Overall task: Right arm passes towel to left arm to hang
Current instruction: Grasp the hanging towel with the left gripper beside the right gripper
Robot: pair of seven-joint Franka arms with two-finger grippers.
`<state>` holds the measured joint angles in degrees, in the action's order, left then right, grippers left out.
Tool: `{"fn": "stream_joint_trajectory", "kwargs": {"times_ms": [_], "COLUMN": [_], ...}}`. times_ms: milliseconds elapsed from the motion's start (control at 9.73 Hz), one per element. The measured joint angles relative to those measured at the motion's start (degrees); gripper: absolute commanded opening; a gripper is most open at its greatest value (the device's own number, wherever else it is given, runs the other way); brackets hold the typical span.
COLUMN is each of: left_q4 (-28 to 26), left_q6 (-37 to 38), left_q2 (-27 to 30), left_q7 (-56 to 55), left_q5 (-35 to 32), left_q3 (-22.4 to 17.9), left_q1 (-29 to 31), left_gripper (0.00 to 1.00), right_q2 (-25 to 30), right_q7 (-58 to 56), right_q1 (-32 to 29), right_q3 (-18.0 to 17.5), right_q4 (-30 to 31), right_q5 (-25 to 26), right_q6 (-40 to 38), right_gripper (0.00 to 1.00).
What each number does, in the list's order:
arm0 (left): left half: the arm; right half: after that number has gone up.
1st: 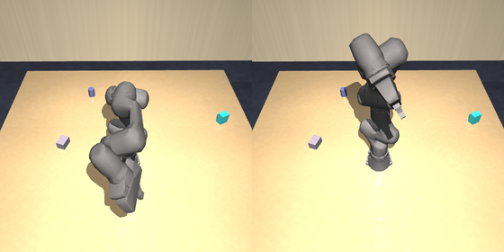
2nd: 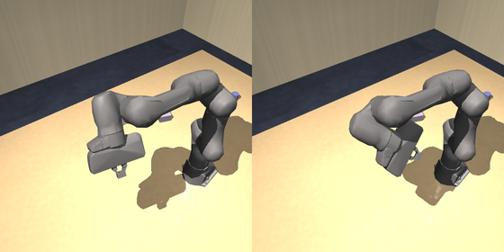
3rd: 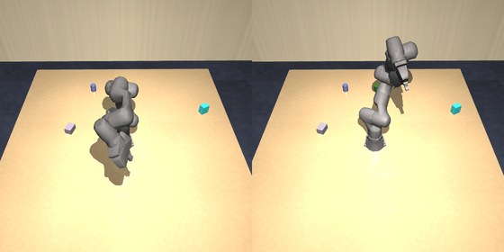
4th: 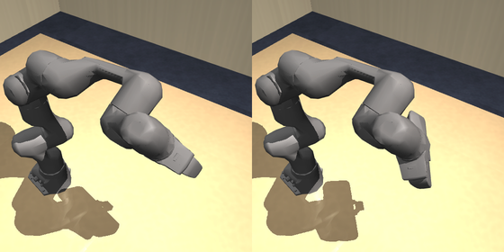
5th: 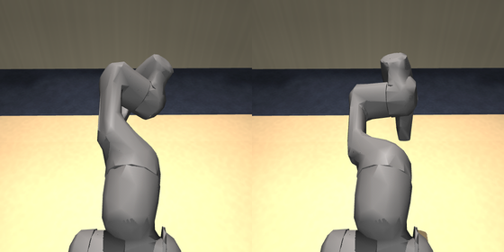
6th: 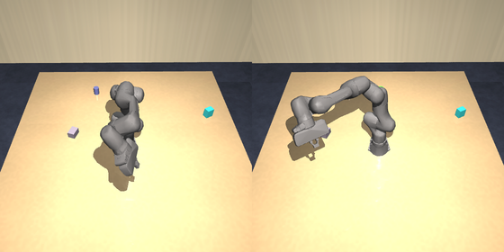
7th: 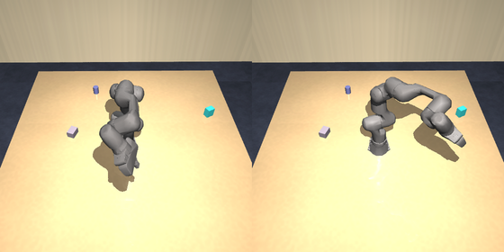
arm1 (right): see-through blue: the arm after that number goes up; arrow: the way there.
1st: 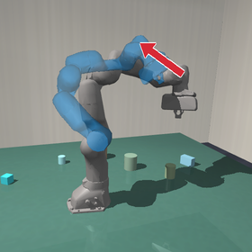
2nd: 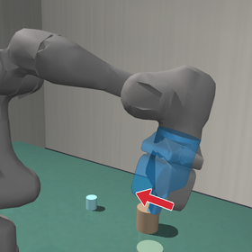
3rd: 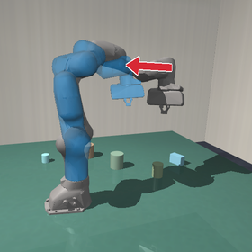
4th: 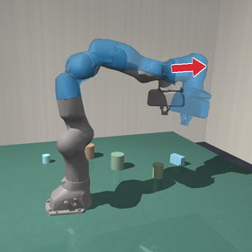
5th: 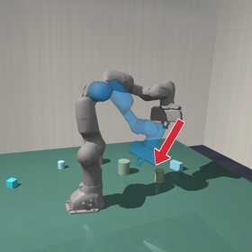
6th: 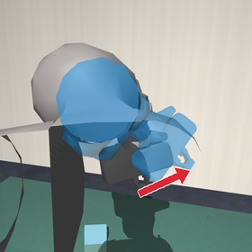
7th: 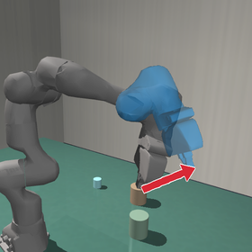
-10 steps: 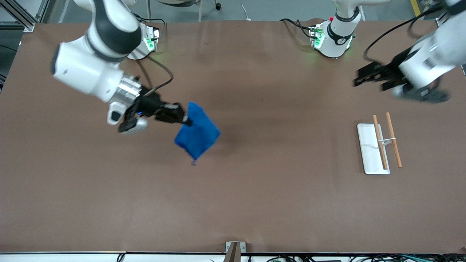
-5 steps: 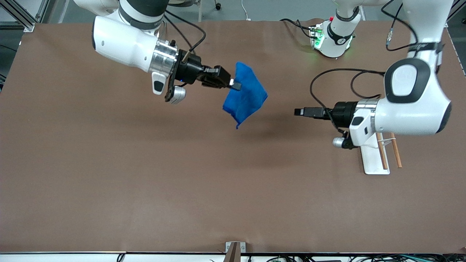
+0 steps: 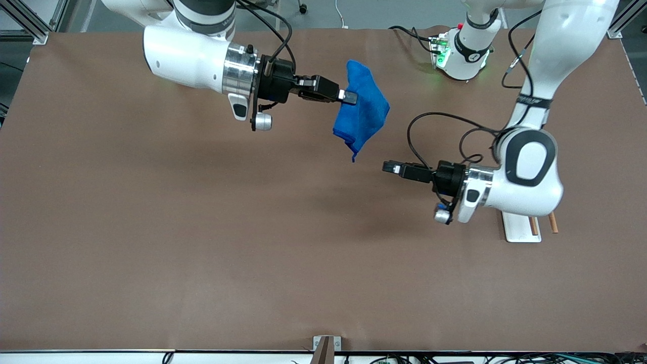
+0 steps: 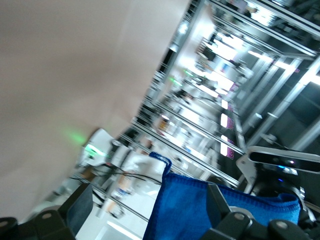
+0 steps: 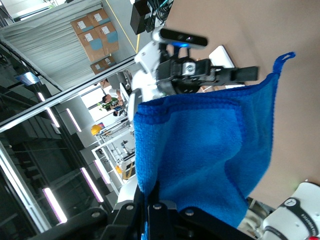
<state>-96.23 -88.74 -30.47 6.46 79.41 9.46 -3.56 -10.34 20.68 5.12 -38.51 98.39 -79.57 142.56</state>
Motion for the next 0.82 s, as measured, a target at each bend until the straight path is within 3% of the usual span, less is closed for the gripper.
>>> {"fn": "stream_joint_trajectory", "kwargs": {"times_ms": [308, 616, 822], "left_q4": [-0.86, -4.84, -6.68], "left_q6": [11.48, 17.38, 20.05], "left_q2": [-4.14, -4.33, -4.33], "left_q7": [0.93, 8.49, 10.55], "left_q5": [7.61, 9.54, 11.70], "left_q3": [0.07, 0.15, 0.23], "left_q1": [1.11, 1.41, 1.40], "left_gripper": [1.00, 0.97, 0.62], "right_q2": [-4.75, -7.59, -7.85], "right_q7": [0.00, 0.00, 0.00], "right_q1": [2.86, 4.89, 5.16], "right_q3": [0.00, 0.01, 0.01], "right_q4": [-3.50, -5.36, -5.76], "right_q5": [-0.64, -0.64, -0.64], "right_q6": [5.37, 8.73, 8.80], "right_gripper": [0.00, 0.00, 0.00]}}
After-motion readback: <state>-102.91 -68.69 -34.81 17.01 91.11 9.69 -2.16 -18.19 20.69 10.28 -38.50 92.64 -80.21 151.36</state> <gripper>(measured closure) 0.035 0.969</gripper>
